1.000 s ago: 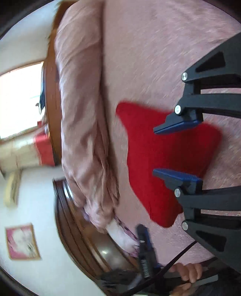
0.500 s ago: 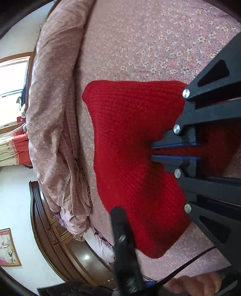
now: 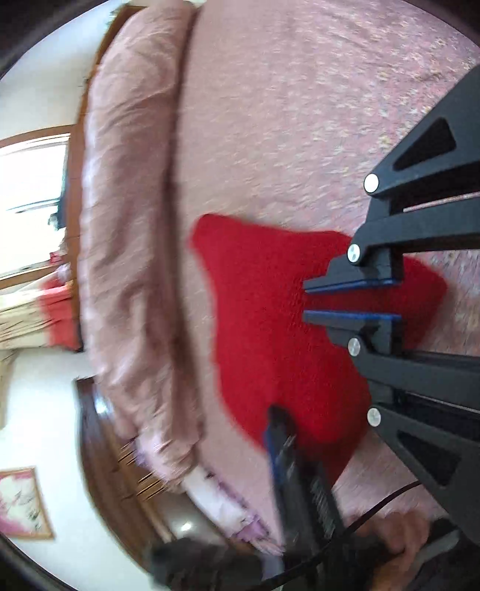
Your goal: Fold small clothes
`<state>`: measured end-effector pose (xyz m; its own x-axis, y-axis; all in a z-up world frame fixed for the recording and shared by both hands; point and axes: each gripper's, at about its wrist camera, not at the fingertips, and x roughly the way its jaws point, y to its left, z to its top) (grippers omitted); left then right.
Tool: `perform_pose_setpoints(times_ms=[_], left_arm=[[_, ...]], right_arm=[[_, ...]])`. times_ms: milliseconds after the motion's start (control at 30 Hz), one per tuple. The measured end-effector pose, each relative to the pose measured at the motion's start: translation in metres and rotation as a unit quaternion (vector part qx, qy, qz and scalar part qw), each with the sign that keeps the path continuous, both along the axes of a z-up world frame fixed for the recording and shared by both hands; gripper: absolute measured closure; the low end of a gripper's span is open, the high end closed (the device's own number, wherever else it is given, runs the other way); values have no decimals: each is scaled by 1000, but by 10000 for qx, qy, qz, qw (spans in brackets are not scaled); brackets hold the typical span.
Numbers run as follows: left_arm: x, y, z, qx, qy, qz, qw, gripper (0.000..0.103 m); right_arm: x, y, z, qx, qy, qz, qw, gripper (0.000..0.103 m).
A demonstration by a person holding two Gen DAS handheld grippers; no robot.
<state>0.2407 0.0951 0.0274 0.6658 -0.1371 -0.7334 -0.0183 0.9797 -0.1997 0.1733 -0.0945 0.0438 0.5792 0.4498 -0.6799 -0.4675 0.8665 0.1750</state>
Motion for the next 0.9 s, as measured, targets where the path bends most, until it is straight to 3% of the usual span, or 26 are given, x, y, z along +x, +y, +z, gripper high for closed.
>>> perform_pose_setpoints(times_ms=[100, 233, 433, 500, 533, 567, 633, 667, 767, 900], left_arm=[[2, -3, -7, 90, 97, -51, 9999, 73], [7, 5, -18, -134, 278, -42, 9995, 71], [-1, 11, -9, -259, 157, 19, 9995, 71], [-11, 16, 4, -456, 27, 73, 9989, 71], [-19, 21, 14, -633, -96, 27, 9979, 71], [-25, 26, 22, -770, -200, -29, 9968, 71], [-34, 36, 35, -920, -284, -88, 9953, 71], [-38, 43, 39, -1000, -334, -128, 9943, 69], [-39, 61, 41, -1027, -397, -47, 9939, 54], [-21, 76, 24, -1133, -45, 217, 9933, 54]], right_arm=[[2, 0, -16, -35, 116, 3, 9999, 96], [7, -5, -36, 64, 283, 82, 9995, 98], [1, 0, -22, -77, 135, 146, 9998, 97], [-6, -1, -11, -279, 116, 289, 9991, 91], [-9, -4, -6, -320, 162, 345, 9988, 80], [-12, -10, -1, -261, 201, 418, 9986, 56], [-16, -26, 9, 97, 245, 580, 9980, 27], [-16, -37, 12, 389, 291, 675, 9965, 20], [-2, -52, 11, 862, 637, 725, 9916, 19], [28, -68, -2, 2070, 1419, 458, 9669, 17]])
